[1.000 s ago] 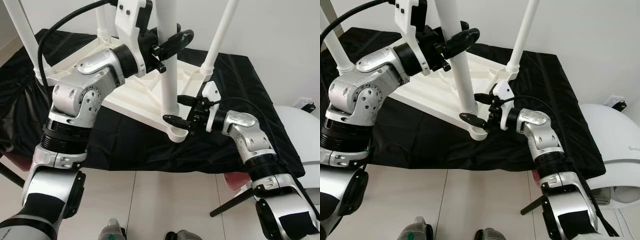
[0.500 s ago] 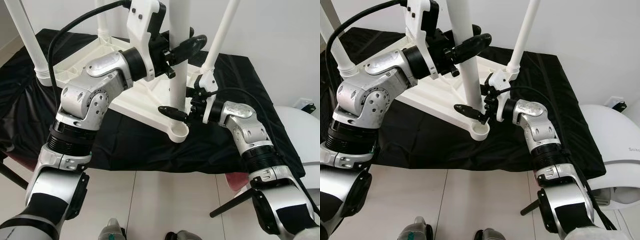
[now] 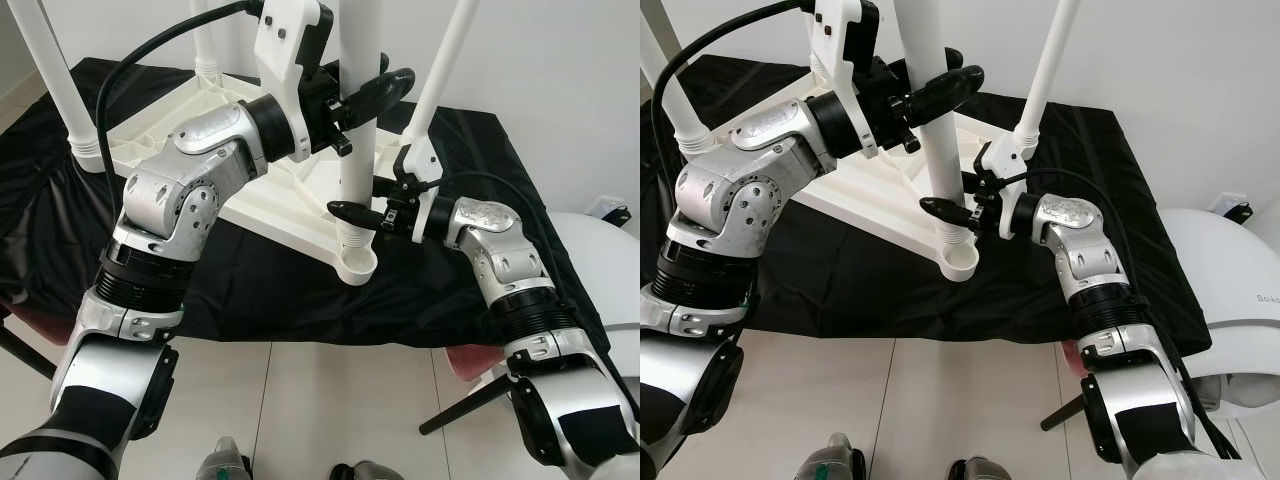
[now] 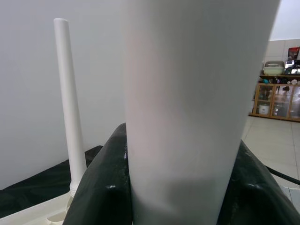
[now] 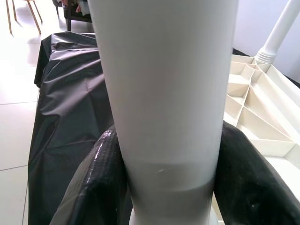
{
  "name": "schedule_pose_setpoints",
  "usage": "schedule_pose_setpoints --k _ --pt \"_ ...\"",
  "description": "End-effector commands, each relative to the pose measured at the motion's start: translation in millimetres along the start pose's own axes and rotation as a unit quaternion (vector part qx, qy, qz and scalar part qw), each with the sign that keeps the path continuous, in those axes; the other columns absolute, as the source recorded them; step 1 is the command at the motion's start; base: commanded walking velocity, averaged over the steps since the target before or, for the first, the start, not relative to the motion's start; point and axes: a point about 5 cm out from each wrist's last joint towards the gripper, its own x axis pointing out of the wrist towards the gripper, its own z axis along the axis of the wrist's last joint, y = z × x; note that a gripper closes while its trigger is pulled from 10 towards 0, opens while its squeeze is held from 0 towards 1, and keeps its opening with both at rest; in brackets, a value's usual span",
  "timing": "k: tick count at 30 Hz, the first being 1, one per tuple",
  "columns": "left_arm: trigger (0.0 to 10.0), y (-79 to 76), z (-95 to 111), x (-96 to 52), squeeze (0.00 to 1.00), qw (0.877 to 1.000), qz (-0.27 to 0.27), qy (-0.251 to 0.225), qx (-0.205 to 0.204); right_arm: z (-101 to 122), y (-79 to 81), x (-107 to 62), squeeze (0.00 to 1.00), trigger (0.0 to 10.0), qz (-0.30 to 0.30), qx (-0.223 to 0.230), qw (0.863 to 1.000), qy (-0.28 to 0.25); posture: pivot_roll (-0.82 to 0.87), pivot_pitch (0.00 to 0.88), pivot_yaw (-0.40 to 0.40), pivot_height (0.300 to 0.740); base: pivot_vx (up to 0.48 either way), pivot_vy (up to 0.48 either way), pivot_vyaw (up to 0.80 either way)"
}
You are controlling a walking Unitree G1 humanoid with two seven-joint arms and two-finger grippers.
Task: Building children table
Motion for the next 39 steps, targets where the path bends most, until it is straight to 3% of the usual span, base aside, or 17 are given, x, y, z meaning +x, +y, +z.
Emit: schedule_pose_setpoints --k 1,2,3,4,16,17,19,20,27,28,29,39 --pt "10.0 -10.8 4.5 3.1 0.0 0.997 -0.081 -0.008 0.01 2.2 -4.6 -4.7 0.0 4.7 -0.01 -0.005 1.0 0.0 0.03 0.005 -0.065 0.74 0.0 0.0 0.0" --pt "10.0 -11.0 4.1 3.3 0.0 0.997 -0.081 -0.008 0.009 2.5 -4.7 -4.7 0.0 6.2 -0.01 -0.005 1.0 0.0 0.03 0.005 -0.065 0.74 0.0 0.0 0.0" --pt "10.0 -11.0 4.1 3.3 0.0 0.997 -0.081 -0.008 0.009 2.5 -4.7 -4.7 0.0 6.2 -0.01 -0.005 1.0 0.0 0.03 0.005 -0.065 0.74 0.0 0.0 0.0" --pt "10.0 -11.3 3.8 3.4 0.0 0.997 -0.082 -0.008 0.008 3.0 -5.0 -4.5 0.0 9.9 -0.01 -0.007 1.0 0.0 0.03 0.006 -0.065 0.74 0.0 0.0 0.0" --pt "10.0 -13.8 2.5 3.7 0.0 0.996 -0.088 -0.007 0.008 6.5 -6.3 -2.4 0.0 10.0 -0.006 -0.018 1.0 -0.006 0.04 0.007 -0.066 0.74 0.0 0.0 0.0" --pt "10.0 -14.1 2.5 3.7 0.0 0.996 -0.089 -0.007 0.009 6.6 -6.1 -2.5 0.0 4.7 -0.005 -0.018 1.0 -0.006 0.04 0.007 -0.066 0.74 0.0 0.0 0.0" --pt "10.0 -14.3 2.5 3.6 0.0 0.996 -0.09 -0.008 0.009 6.6 -5.9 -2.6 0.0 4.7 -0.004 -0.018 1.0 -0.006 0.04 0.007 -0.065 0.74 0.0 0.0 0.0" --pt "10.0 -14.6 2.0 3.5 0.0 0.996 -0.09 -0.007 0.009 6.5 -4.9 -3.4 0.0 0.0 0.0 -0.017 1.0 -0.009 0.04 0.009 -0.065 0.74 0.0 0.0 0.0" --pt "10.0 -14.7 1.5 3.6 0.0 0.996 -0.09 -0.004 0.009 6.4 -5.0 -3.9 0.0 0.0 -0.002 -0.017 1.0 -0.009 0.04 0.009 -0.065 0.74 0.0 0.0 0.0" --pt "10.0 -15.1 1.7 3.8 0.0 0.996 -0.093 -0.007 0.002 5.9 -5.5 -3.6 0.0 10.0 -0.006 -0.017 1.0 -0.007 0.04 0.01 -0.065 0.74 0.0 0.0 0.0" --pt "10.0 -14.5 2.8 3.7 1.0 0.996 -0.093 -0.013 -0.014 5.0 -6.3 -3.2 0.0 10.0 -0.01 -0.017 1.0 -0.003 0.03 0.011 -0.064 0.74 0.0 0.0 0.0" --pt "10.0 -7.6 8.5 1.7 1.0 0.996 -0.075 -0.024 -0.037 1.8 -8.0 -2.3 0.0 10.0 -0.024 -0.014 1.0 0.002 0.04 0.007 -0.063 0.74 0.0 0.0 0.0"
